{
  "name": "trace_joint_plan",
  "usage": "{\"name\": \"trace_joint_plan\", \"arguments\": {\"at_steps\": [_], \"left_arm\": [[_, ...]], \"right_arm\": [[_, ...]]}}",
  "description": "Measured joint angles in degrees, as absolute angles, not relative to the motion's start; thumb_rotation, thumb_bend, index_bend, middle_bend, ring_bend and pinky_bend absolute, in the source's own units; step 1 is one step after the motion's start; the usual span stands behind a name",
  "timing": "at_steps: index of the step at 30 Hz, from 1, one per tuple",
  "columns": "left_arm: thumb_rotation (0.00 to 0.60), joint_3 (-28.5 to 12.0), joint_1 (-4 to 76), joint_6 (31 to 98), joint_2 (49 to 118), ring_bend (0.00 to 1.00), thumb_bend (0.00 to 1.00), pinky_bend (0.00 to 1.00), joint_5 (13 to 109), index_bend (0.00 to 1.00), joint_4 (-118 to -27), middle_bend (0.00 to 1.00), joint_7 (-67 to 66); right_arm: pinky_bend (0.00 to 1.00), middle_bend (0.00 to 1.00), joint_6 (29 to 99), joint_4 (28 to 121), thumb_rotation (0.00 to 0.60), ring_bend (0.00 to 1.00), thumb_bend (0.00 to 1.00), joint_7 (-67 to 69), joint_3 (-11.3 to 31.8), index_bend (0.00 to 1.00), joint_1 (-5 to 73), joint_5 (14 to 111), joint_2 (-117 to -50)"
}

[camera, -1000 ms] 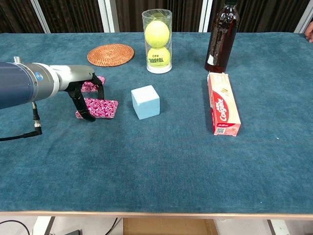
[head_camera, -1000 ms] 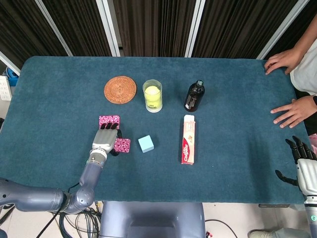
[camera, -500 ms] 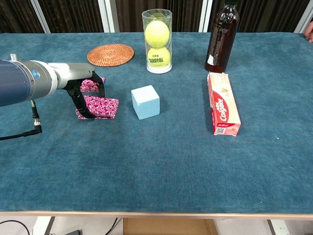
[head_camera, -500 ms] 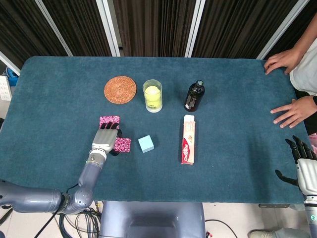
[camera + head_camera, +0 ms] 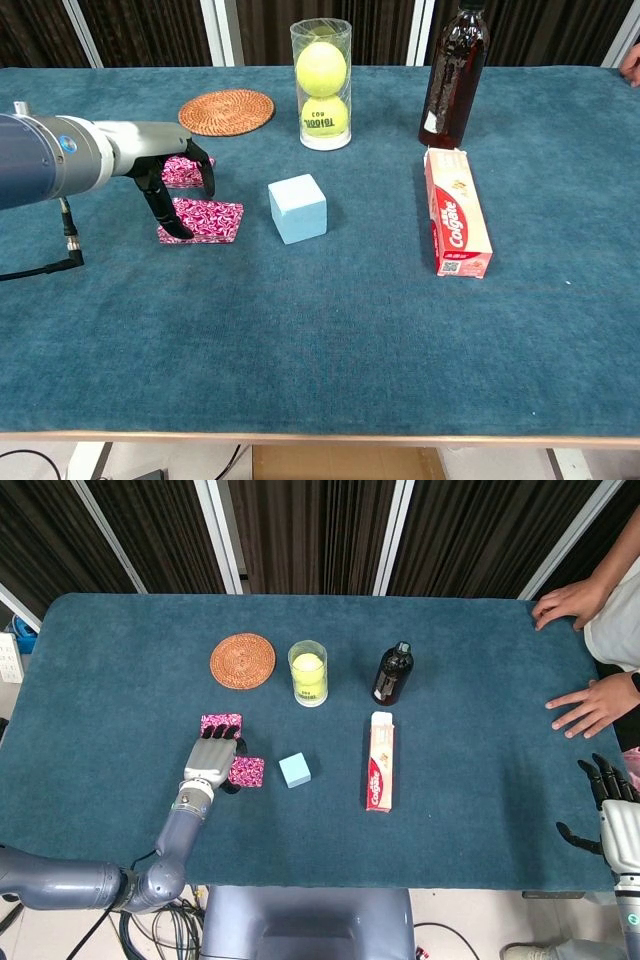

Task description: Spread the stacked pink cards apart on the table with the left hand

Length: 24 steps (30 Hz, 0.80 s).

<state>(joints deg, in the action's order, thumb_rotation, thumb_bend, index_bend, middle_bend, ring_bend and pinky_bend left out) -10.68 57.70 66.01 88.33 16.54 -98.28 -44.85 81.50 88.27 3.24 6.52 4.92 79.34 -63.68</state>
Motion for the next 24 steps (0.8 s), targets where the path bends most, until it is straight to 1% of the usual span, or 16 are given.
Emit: {"name": "trace_joint_plan", "arguments": {"at_steps": [7,24], "left_arm": [[0.600,-10.9,58.0,65.9,89.0,0.00,0.17,0.00,15.8,0.42,-97.6,0.14,-45.7],[0.600,-11.3,58.6,66.1,90.3,0.00,0.18,0.00,14.5,0.43,-95.9,0.14,-47.4]], "right_arm": [[0.19,0.02,81.5,88.3,0.600,0.07,0.18,3.3,6.5,0.10,4.9,79.5,-63.6],[0.19,0.02,81.5,88.3,0.600,0.07,0.18,3.6,6.6,0.10,4.8,79.4,-63.5]]}}
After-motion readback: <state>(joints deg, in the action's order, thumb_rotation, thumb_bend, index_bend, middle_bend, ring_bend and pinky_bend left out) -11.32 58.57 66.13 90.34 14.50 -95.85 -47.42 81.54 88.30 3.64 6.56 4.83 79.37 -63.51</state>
